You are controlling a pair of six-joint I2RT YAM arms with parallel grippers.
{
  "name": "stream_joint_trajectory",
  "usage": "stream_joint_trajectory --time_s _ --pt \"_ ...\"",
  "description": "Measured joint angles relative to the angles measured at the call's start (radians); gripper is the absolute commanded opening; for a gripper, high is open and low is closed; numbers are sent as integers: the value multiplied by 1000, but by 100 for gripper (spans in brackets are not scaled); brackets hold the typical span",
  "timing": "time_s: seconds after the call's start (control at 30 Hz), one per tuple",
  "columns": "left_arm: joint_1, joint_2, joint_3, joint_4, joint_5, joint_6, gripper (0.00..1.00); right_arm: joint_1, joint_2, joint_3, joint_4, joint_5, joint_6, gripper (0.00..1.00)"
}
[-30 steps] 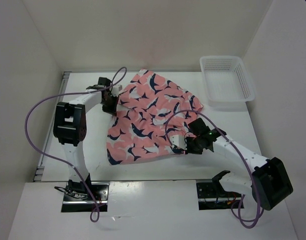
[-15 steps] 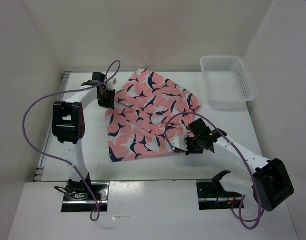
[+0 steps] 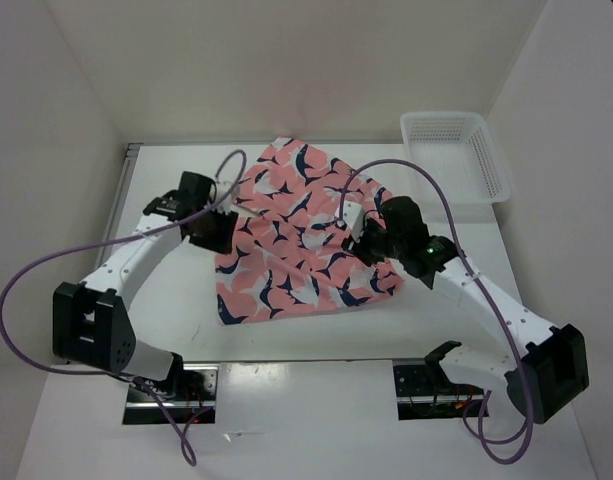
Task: Fold and stack the shorts
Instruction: Fold the shorts
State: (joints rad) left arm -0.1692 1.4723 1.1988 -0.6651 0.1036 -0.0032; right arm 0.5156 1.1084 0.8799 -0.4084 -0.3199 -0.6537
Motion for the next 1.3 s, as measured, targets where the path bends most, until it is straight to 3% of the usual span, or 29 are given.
stream_joint_trajectory --time_s 0.1,0.23,0.57,0.9,0.97,1.1,1.23,1.3 --pt "-98 -37 -120 -63 -6 0 60 2 58 -23 91 48 95 33" --pt "-208 -19 -259 -129 10 0 61 2 163 -66 170 118 197 26" --pt "-317 75 -372 -51 -76 -1 61 2 220 -128 135 187 220 24" --pt "-375 -77 -524 22 -188 -4 60 2 223 -169 134 269 132 28" --pt "-373 -93 -522 12 -196 -3 60 2 225 -149 131 272 132 29" --pt "-313 -42 -446 -102 -140 0 60 2 247 -51 132 277 158 45" --pt "-243 20 -201 -180 -50 0 60 -8 282 76 142 279 187 47" --pt "-229 23 -117 -148 -56 -2 70 -13 287 115 139 277 164 52"
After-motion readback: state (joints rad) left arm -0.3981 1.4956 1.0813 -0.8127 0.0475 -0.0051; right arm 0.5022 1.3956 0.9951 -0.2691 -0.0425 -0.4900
